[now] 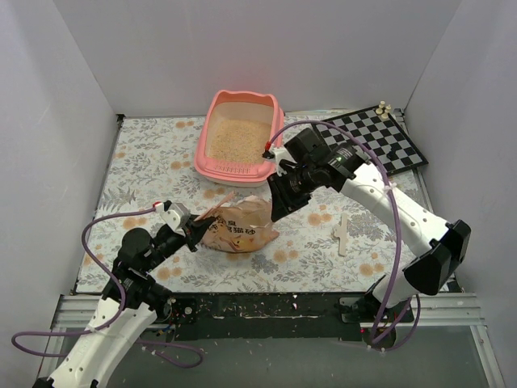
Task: Fill the litter box with clean litter
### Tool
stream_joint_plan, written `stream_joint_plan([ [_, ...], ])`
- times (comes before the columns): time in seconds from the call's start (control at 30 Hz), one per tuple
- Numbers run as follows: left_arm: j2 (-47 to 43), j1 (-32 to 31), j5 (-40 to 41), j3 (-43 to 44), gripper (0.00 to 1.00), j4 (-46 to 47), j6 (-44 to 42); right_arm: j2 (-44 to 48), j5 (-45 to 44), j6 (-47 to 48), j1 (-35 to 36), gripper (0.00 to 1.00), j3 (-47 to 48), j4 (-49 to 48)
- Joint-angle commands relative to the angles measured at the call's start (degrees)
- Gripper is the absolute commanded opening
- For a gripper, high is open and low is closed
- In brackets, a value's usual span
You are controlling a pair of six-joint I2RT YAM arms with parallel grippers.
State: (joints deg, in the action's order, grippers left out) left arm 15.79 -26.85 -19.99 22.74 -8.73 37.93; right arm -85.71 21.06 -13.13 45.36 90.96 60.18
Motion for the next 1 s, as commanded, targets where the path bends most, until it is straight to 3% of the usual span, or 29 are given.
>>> stream_joint_plan([
  [0.0,-0.68,-0.39,1.27,-0.07,0.00,5.48,0.65,-2.96,-1.99,0.47,-0.10,0.01,-1.39,0.91],
  [0.3,-0.24,-1.62,0.04,-0.33,0.00,5.92,0.39,-5.95,9.07,0.12,-6.95,0.01,-11.23,-10.33],
  [0.57,5.20,-2.06,-1.54,1.25,0.00,6.71,0.12,-9.12,14.01,-1.72,-6.87,0.01,-20.81,-20.09],
  [0.73,7.23,-2.68,-0.32,2.22,0.00,6.27,-1.19,-8.95,16.03,-7.25,-4.68,0.01,-27.75,-32.38],
  [0.97,7.50,-2.86,2.85,3.62,0.00,3.73,-3.04,-6.05,21.13,-20.26,-1.95,0.01,-39.00,-62.07],
])
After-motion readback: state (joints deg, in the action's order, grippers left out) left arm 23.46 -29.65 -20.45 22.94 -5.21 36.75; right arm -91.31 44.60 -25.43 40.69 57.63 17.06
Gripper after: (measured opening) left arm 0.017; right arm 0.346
